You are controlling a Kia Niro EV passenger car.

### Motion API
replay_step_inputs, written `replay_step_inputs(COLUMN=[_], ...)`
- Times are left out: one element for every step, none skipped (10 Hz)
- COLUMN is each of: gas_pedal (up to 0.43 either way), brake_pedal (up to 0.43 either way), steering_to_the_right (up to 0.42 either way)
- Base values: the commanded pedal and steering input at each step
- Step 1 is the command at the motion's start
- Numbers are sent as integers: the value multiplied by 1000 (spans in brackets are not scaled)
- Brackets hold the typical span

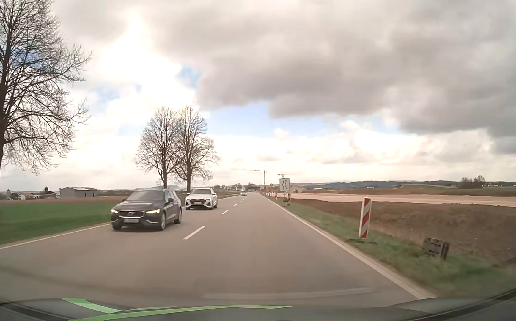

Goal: Follow the waypoints while adhering to traffic rules and regulations

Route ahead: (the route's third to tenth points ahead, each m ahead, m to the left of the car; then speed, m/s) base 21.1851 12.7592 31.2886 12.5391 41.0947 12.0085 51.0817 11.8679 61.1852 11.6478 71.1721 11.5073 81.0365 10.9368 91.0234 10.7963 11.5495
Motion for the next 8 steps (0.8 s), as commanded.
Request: replay_step_inputs(gas_pedal=[98,98,98,98,98,98,98,98], brake_pedal=[0,0,0,0,0,0,0,0], steering_to_the_right=[-1,-1,-1,-1,-1,-1,-1,-1])
